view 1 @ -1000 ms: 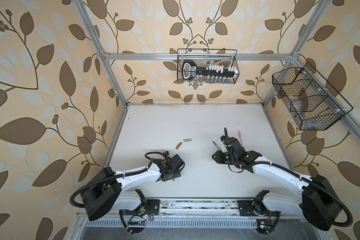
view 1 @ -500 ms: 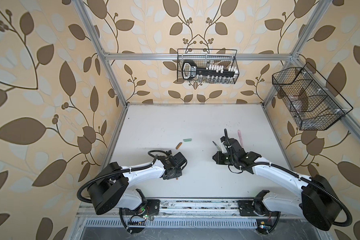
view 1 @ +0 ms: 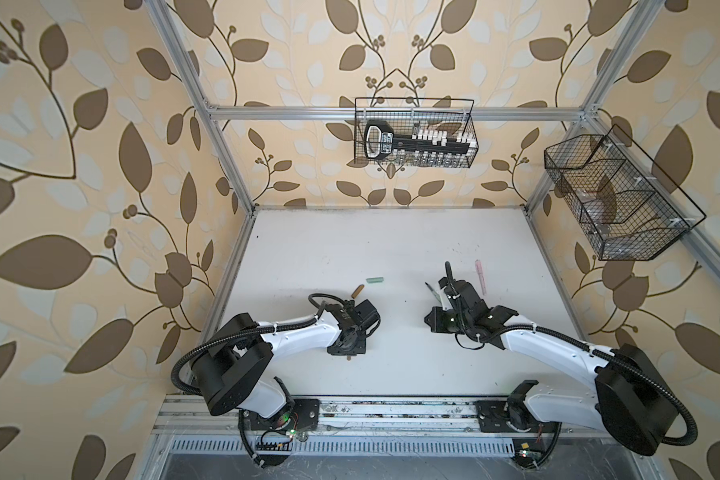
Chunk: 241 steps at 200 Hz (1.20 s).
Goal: Insert the pens into the pen caps
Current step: 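Lift the orange pen upright, nib up, with the left gripper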
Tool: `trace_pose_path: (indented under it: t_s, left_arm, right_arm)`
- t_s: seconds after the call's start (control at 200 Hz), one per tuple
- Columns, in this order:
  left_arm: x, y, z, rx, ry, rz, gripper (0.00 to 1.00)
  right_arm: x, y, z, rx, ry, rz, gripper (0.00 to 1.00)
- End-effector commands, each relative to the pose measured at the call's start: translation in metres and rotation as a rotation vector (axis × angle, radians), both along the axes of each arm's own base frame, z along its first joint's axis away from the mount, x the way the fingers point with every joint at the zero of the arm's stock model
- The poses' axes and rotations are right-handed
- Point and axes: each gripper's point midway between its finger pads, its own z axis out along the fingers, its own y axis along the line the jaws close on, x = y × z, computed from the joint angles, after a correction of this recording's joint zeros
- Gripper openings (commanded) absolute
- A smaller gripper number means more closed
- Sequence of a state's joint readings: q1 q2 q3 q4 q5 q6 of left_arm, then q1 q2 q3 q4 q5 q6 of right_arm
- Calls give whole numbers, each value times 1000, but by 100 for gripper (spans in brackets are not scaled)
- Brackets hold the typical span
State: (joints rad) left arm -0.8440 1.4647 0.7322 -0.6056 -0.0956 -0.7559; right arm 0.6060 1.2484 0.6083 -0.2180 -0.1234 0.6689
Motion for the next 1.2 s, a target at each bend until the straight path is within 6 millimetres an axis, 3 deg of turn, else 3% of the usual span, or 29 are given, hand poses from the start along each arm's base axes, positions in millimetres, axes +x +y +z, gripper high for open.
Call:
trace_pose_path:
  t_s: [0.0,0.29,0.495,0.59,0.75,0.945,1.06,1.2]
  left_arm:
    - [-15,-5,-3,9,73,-127,8]
    - [-13,-33,4,-21,20,-313,25]
    - [-17,-29,6,-12,37,-310,52]
    - [-21,-31,7,-36,53,-290,56]
    - [-28,-36,9,-86,80,-239,55]
    - [-30,-36,7,-115,81,-150,47]
    - [-32,-23,1,-69,94,-56,38]
    - [-36,-11,-10,-39,97,7,37]
  right_arm:
    - [-1,-5,0,-7,-13,-16,14]
    - [2,-9,0,-18,-22,-21,15]
    - [4,-12,5,-18,-42,-28,17]
    - [5,-13,6,-21,-48,-25,18]
    - [5,-14,6,-25,-49,-21,17]
    - [7,-11,5,-21,-49,-11,17]
    - [7,-9,4,-16,-44,-6,16]
    - [8,-8,2,-16,-42,1,16]
